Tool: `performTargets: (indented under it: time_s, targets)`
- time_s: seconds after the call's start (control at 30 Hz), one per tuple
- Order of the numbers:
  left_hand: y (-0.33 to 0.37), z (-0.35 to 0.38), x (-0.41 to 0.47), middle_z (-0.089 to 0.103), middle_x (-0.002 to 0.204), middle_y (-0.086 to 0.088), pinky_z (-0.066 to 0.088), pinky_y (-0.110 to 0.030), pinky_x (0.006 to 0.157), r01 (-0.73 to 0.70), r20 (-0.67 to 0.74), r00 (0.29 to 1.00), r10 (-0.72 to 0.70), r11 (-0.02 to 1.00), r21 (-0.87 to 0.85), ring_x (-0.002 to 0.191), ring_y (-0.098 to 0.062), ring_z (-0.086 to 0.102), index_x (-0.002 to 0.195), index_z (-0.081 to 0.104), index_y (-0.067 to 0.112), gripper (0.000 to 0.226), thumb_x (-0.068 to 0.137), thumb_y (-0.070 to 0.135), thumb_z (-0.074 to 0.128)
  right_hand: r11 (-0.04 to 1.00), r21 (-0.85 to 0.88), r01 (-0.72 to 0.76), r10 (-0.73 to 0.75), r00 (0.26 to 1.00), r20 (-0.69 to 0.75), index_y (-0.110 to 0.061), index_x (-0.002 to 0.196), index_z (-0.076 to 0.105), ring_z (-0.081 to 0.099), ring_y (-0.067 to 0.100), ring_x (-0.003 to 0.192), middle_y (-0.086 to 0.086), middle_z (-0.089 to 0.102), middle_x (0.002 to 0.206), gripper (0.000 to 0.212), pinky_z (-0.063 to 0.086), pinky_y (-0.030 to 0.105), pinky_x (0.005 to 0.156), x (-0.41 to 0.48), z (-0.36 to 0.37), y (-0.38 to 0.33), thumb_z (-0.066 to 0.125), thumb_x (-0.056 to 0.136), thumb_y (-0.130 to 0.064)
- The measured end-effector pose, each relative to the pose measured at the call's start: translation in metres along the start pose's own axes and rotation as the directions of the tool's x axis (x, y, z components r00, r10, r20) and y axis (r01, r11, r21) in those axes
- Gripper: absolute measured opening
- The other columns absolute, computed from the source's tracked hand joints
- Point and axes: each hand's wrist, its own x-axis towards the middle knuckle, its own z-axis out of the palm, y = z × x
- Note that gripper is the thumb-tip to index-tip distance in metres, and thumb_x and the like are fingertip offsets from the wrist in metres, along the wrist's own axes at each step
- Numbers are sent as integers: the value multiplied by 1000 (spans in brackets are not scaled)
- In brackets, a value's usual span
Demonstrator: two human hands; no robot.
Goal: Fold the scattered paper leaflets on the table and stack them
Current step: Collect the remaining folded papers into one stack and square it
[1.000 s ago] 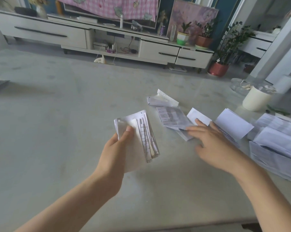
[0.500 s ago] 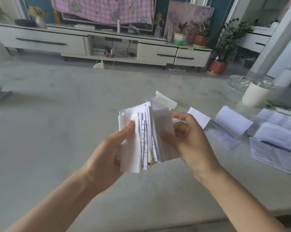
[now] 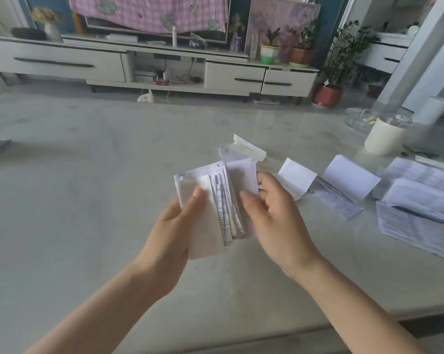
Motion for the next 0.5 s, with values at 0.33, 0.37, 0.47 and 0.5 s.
performTargets:
  time_s: [0.33, 0.37, 0.47, 0.5]
  targets:
    - [-24, 3, -3, 54, 93, 9, 45, -7, 64, -298, -247, 871, 425, 856, 423, 74, 8, 60, 129, 15, 29, 52, 90, 22, 49, 965, 223, -141, 89, 970, 228, -15, 118, 42, 62, 6, 103, 0, 63, 112, 26, 50, 29, 91, -21, 29, 4, 48, 95, -26]
    - [-23, 3, -3, 55, 95, 8, 45, -7, 66, -295, -234, 881, 411, 864, 408, 77, 8, 60, 132, 11, 29, 58, 88, 27, 49, 967, 225, -117, 70, 976, 207, -14, 118, 43, 62, 7, 101, 1, 64, 110, 26, 51, 28, 88, -19, 29, 6, 49, 95, -25]
    - [-18, -2, 1, 60, 98, 1, 47, -14, 56, -244, -178, 938, 297, 932, 267, 74, 1, 62, 122, 26, 30, 54, 83, 25, 63, 969, 240, -63, 33, 991, 129, -15, 111, 49, 65, 17, 93, 10, 66, 104, 23, 54, 33, 78, -11, 23, 10, 57, 92, -23]
    - [-18, -6, 4, 63, 94, -2, 45, -17, 49, -224, -161, 950, 267, 944, 241, 67, -4, 62, 116, 38, 27, 55, 76, 21, 75, 970, 238, -59, 34, 994, 107, -15, 108, 50, 66, 22, 92, 12, 66, 102, 22, 55, 35, 76, -9, 21, 12, 60, 89, -24]
